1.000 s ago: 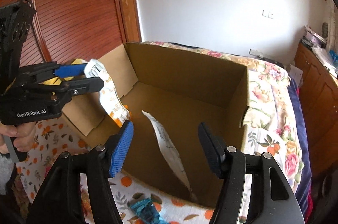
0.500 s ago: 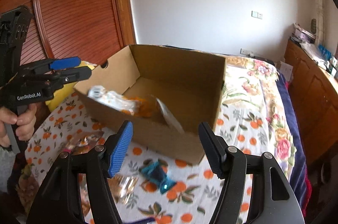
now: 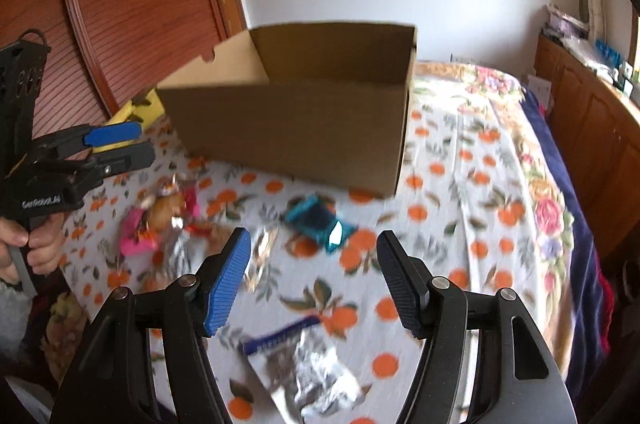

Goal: Organize snacks
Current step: 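Move both grippers back to the snack pile, then grasp the silver packet with the right gripper while the left gripper grasps the white-red packet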

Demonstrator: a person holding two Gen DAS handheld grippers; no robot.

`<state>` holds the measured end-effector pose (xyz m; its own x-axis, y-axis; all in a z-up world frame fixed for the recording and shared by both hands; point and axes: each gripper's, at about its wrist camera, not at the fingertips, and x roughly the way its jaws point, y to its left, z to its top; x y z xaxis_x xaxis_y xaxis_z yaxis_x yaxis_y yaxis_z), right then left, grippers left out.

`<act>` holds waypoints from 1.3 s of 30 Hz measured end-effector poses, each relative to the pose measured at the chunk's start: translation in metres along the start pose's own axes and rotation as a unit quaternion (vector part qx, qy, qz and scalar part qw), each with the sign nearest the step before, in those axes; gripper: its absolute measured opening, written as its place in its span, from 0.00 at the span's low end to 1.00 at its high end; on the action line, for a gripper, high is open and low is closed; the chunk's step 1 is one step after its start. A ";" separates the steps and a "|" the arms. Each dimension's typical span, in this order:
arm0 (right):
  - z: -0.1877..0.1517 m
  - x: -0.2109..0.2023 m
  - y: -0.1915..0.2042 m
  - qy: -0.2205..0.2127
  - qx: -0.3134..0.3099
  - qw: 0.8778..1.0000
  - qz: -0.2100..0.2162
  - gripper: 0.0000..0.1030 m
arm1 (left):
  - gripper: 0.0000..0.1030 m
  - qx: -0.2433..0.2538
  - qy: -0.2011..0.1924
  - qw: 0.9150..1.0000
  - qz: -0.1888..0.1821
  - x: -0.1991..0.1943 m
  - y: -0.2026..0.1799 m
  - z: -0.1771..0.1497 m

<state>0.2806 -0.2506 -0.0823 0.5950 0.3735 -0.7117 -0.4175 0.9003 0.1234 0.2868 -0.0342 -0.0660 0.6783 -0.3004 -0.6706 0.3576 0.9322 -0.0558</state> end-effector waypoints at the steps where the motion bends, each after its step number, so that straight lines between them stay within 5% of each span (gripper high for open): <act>1: -0.004 0.001 0.000 0.003 0.001 1.000 0.002 0.65 | 0.67 0.002 0.003 1.000 0.000 0.001 -0.004 -0.007; 15: -0.063 0.017 0.002 0.056 0.013 0.998 0.019 0.65 | 0.67 -0.012 0.049 0.999 -0.010 0.022 -0.030 -0.059; 39: -0.081 0.027 0.016 0.038 -0.062 0.997 -0.026 0.77 | 0.70 0.018 0.081 0.996 0.029 0.061 -0.055 -0.059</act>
<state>0.2344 -0.2440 -0.1557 0.5670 0.3041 -0.7656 -0.4720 0.8816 0.0006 0.2704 -0.0919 -0.1475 0.5865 -0.2068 -0.7831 0.3462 0.9381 0.0115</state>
